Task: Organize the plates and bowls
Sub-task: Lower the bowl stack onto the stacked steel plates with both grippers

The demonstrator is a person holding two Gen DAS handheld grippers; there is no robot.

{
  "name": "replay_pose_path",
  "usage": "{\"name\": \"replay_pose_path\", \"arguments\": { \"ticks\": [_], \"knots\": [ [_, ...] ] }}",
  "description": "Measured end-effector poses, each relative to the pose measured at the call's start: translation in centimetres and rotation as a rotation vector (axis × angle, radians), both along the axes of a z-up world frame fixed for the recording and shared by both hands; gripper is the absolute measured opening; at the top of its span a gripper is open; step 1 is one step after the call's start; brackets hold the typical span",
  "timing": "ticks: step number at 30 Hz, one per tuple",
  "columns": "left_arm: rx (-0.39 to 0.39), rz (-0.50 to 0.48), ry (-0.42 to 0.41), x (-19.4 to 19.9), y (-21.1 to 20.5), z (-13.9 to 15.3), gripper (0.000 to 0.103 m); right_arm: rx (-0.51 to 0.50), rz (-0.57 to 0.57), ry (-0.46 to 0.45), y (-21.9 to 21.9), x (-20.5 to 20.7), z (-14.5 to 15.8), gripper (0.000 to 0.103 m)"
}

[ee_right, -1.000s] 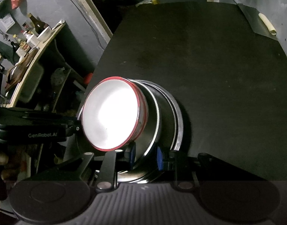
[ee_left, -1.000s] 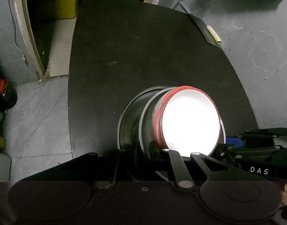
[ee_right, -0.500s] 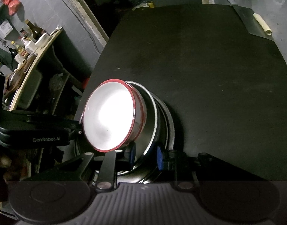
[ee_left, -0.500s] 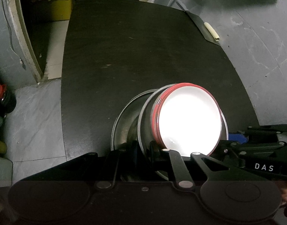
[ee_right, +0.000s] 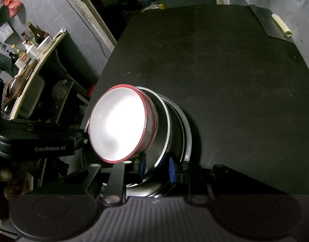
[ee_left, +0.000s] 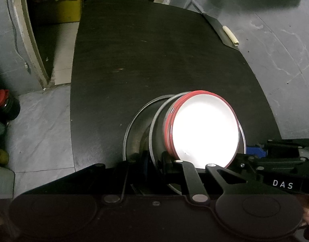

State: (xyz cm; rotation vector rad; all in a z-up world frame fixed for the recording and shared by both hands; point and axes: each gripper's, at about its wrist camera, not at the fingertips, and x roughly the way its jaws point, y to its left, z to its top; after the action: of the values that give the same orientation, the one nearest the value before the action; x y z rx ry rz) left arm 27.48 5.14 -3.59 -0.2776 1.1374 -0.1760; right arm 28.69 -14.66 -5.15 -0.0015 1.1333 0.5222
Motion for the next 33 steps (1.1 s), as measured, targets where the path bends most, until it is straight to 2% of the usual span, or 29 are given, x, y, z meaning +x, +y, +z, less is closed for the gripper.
{"name": "replay_pose_path", "arguments": {
  "ticks": [14, 33],
  "knots": [
    [0.041, 0.012, -0.006, -0.3, -1.0, 0.2, 0.017, -0.039, 0.013, -0.061, 0.8, -0.6, -0.1, 0.028],
    [0.128, 0.039, -0.022, -0.8, -1.9, 0.9, 0.031, -0.037, 0.021, -0.071, 0.4, -1.0, 0.1, 0.030]
  ]
}}
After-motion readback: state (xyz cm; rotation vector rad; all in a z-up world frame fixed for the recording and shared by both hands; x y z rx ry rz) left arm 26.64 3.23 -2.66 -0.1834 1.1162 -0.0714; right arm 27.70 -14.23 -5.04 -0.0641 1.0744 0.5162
